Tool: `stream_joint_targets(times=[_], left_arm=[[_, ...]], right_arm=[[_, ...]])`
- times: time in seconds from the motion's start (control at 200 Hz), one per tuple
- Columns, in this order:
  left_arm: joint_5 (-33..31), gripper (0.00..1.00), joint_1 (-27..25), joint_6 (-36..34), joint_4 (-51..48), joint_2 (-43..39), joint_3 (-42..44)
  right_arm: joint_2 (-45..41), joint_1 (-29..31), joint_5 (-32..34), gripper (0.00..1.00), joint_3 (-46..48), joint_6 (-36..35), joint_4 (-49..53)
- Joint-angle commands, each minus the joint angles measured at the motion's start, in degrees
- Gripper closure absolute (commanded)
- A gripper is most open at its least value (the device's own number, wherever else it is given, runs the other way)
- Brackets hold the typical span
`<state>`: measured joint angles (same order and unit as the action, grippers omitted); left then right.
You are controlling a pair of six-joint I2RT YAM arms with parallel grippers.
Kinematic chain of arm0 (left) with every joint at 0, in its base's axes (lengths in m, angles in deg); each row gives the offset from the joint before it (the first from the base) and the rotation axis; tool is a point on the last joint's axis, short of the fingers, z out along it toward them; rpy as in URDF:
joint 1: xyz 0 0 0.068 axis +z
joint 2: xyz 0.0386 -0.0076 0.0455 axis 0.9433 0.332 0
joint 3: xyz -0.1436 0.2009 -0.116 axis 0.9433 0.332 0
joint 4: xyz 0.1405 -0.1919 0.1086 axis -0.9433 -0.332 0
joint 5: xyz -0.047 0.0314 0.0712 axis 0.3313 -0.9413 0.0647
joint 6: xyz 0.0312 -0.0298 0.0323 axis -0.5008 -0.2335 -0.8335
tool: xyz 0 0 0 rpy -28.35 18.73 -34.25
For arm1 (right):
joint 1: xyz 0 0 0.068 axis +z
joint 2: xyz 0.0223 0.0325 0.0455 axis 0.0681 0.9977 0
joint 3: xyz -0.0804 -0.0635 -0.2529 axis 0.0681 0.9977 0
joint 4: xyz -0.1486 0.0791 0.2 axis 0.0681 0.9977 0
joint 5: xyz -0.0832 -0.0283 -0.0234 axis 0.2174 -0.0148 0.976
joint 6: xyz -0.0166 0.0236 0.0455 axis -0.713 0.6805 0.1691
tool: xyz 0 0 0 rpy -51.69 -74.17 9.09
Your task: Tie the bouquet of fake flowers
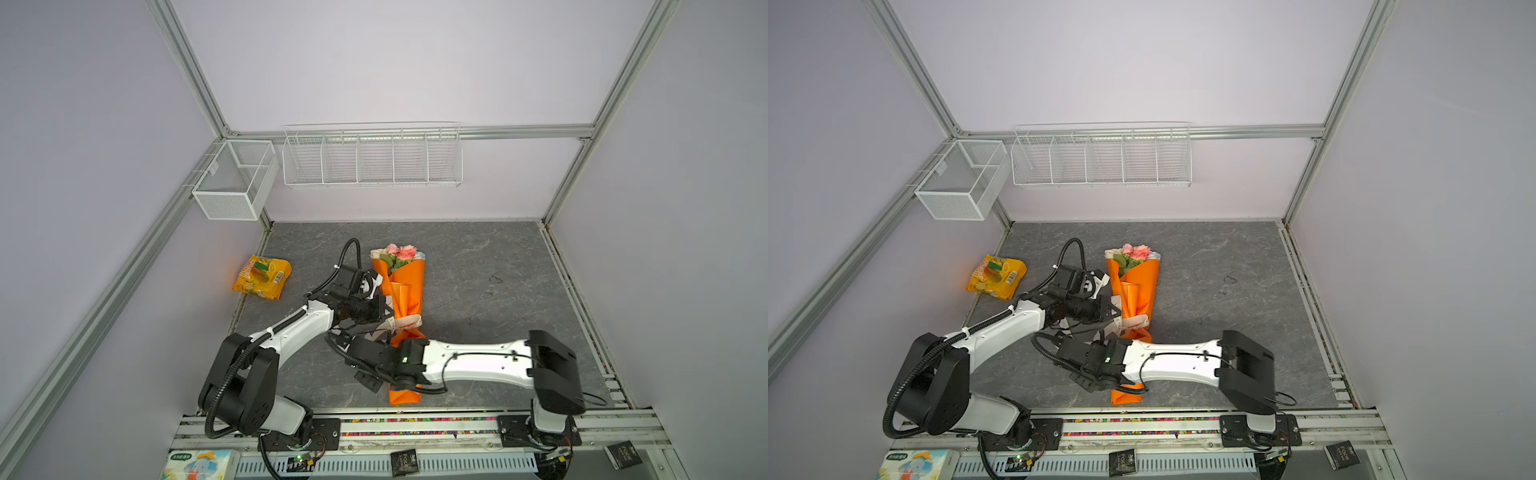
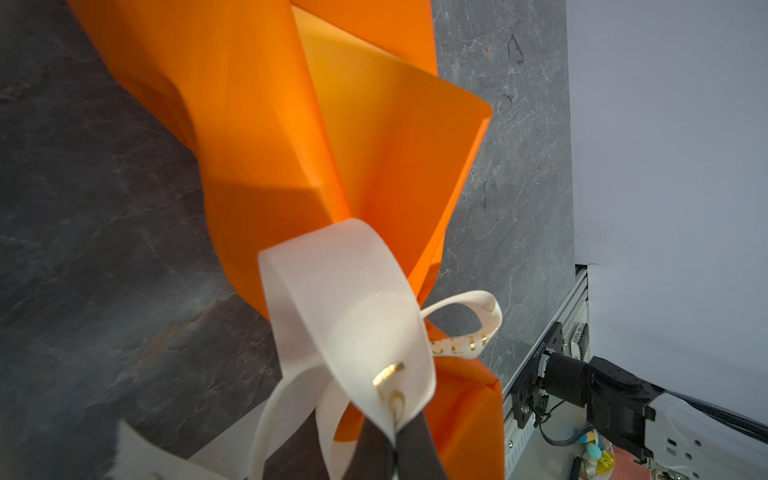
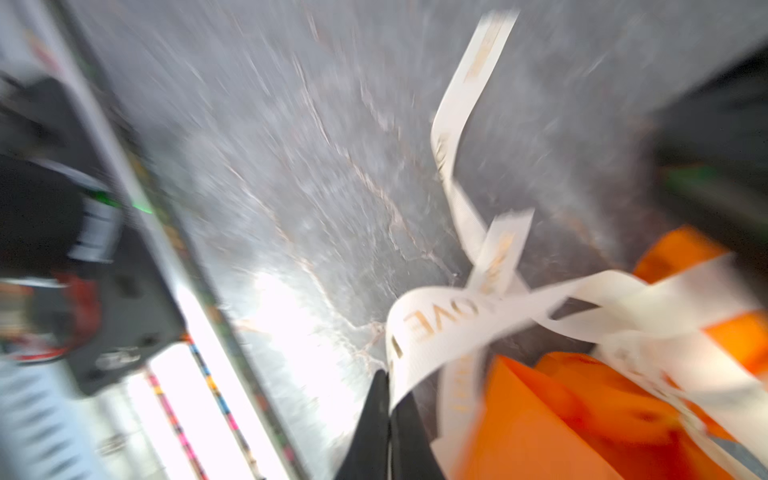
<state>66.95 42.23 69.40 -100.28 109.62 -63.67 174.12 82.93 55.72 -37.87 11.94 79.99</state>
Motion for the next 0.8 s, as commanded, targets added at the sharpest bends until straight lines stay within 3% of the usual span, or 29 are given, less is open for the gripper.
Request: stream_joint_targets(times=[0.0,0.195,0.4,0.645,0.795], left_arm=[[1.00,0.95,0.28,-0.85,-0.17,-0.36,-1.52],[1.00,0.95,0.34,-1.14,0.38,-1.59,-0.74],[2.70,0.95,0.34,-0.85,2.14,-1.77,0.21],[3.33,0.95,0.34,-0.26,4.81,-4.07,2.35],[4.18,0.96,0.34,1.65,7.46,-4.43,3.90]], right_arm=[[-5.38,-0.63,-3.69,0.94,5.22,4.52,-4.39],[-11.93,-3.06,-11.70,0.94,5.46,8.13,-4.02],[-17.94,-11.08,-25.26,0.93,9.51,20.39,0.08],[-23.62,-20.18,-33.30,0.92,9.46,16.69,15.56],[-19.16,-22.91,-28.36,0.93,0.99,12.10,32.43]])
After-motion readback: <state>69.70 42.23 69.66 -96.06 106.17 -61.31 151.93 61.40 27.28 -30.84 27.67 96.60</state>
